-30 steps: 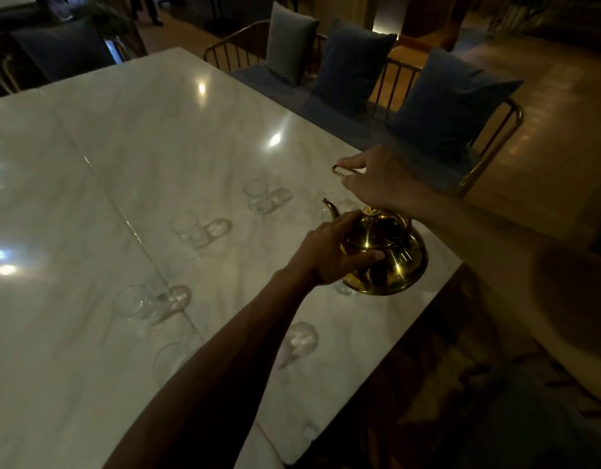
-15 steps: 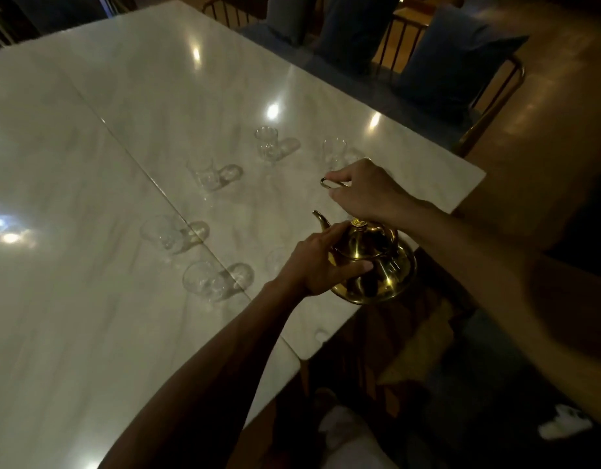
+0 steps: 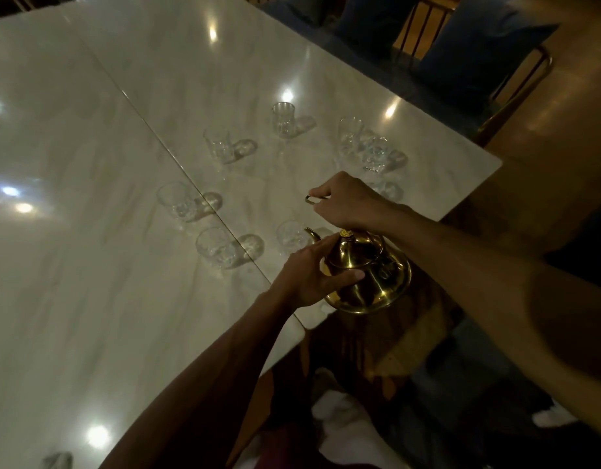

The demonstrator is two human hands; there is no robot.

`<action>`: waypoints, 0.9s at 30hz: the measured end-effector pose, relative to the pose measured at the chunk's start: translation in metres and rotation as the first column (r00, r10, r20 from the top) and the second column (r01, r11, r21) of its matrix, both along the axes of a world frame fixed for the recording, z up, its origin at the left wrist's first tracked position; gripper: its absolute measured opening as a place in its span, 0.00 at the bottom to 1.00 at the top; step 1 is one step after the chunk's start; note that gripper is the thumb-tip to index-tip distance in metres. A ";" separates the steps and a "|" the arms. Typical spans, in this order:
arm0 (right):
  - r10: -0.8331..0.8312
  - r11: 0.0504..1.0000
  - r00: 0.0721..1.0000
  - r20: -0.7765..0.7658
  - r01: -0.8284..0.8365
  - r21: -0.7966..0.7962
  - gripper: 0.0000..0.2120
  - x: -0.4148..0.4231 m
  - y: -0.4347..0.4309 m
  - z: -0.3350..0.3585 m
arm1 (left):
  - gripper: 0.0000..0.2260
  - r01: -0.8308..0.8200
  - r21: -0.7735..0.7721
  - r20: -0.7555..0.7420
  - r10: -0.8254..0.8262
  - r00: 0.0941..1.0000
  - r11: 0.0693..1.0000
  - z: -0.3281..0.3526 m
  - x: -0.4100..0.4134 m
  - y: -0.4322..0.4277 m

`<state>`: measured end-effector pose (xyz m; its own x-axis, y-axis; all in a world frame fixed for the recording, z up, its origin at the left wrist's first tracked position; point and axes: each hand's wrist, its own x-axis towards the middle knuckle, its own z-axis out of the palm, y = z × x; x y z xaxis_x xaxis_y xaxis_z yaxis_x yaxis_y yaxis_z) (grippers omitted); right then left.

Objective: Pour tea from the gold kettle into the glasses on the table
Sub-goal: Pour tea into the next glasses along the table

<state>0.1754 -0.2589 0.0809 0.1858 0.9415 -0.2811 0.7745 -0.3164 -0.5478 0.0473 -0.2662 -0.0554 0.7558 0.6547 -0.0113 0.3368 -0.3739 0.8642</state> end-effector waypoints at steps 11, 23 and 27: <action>0.027 0.996 1.000 0.011 -0.026 -0.082 0.18 -0.017 0.012 -0.009 | 0.34 -0.062 -0.096 -0.059 0.056 0.997 0.994 0.000 -0.014 -0.008; 0.004 0.993 1.000 -0.013 -0.005 -0.117 0.18 -0.017 0.019 -0.015 | 0.32 -0.088 -0.152 -0.052 0.081 0.995 0.984 0.003 -0.017 -0.014; 0.003 0.993 1.000 -0.009 -0.004 -0.116 0.18 -0.017 0.022 -0.014 | 0.31 -0.096 -0.161 -0.040 0.091 0.995 0.982 0.005 -0.016 -0.013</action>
<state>0.1579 -0.2367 0.0665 0.1799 0.9032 -0.3898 0.7710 -0.3755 -0.5143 0.0310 -0.2790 -0.0500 0.6889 0.7100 -0.1464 0.3921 -0.1951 0.8990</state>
